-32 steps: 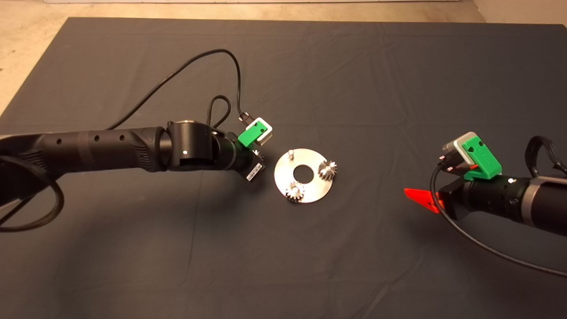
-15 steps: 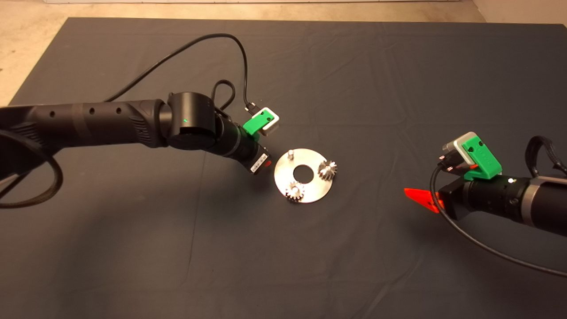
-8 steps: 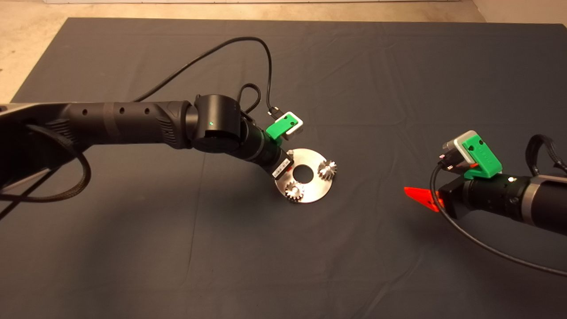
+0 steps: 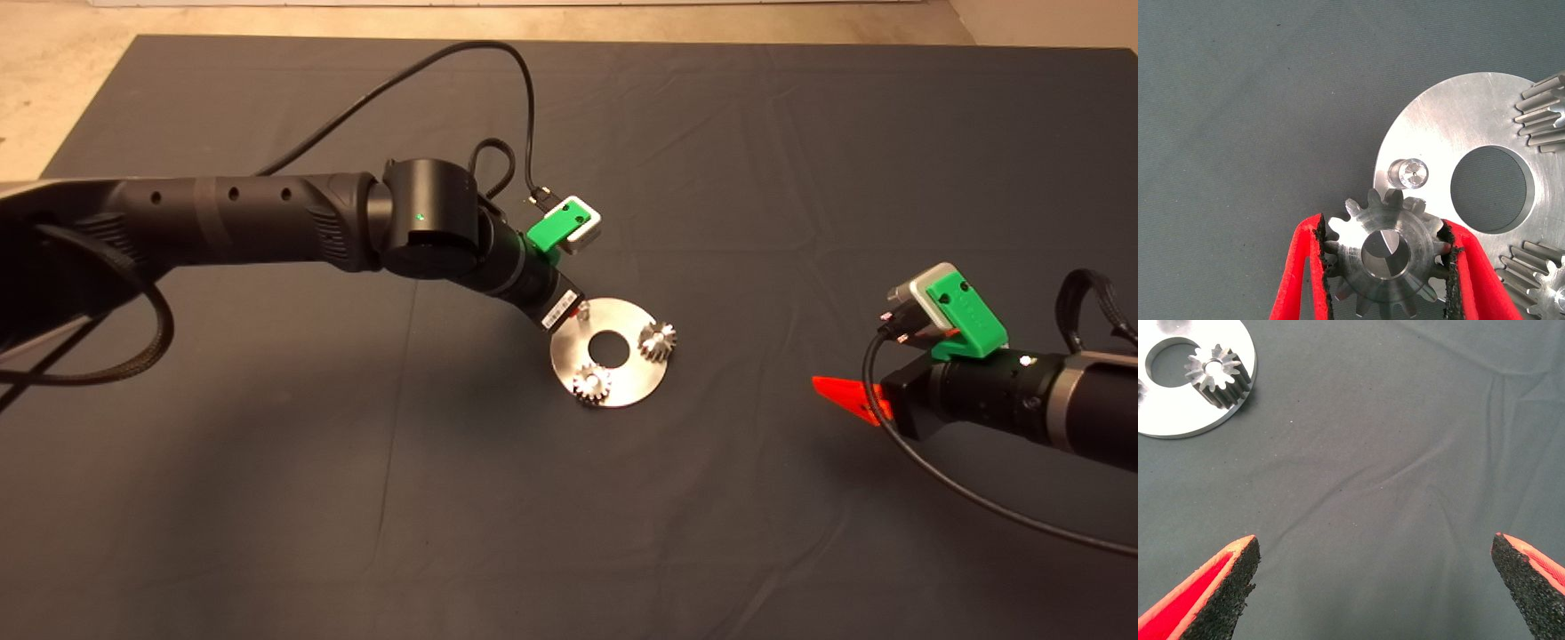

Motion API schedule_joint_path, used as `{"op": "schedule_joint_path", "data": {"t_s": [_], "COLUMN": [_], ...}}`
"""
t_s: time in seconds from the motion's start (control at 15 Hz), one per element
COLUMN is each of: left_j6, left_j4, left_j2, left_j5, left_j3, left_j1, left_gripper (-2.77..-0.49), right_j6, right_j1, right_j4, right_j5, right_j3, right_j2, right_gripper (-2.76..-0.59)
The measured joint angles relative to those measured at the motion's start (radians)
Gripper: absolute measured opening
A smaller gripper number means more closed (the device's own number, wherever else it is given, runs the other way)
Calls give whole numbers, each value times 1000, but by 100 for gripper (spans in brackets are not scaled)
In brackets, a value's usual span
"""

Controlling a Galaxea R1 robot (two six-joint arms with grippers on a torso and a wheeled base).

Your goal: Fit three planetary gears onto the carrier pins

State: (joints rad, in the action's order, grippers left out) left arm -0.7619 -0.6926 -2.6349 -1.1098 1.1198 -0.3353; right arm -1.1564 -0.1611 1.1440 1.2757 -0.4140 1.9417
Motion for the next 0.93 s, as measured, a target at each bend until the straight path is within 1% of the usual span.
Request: {"op": "schedule_joint_path", "data": {"t_s": [0.13,0.27,0.33,0.73,0.93], "left_j6": [-2,-4,-4,-8,-8], "left_j4": [0,0,0,0,0], "left_j2": [-9,-16,-17,-31,-36], "left_j5": [-1,1,2,2,3], "left_j3": [1,2,2,4,23], "left_j1": [0,0,0,0,0], "left_gripper": [-262,-262,-262,-262,-262], "right_j6": [0,0,4,7,7], "right_j1": [-1,-23,-27,-27,-27], "right_j4": [0,-3,-4,-11,-12], "right_j5": [0,3,6,7,7], "right_j3": [0,1,1,2,2], "right_j2": [0,0,0,0,0], "right_gripper": [-76,-76,-76,-76,-76]}}
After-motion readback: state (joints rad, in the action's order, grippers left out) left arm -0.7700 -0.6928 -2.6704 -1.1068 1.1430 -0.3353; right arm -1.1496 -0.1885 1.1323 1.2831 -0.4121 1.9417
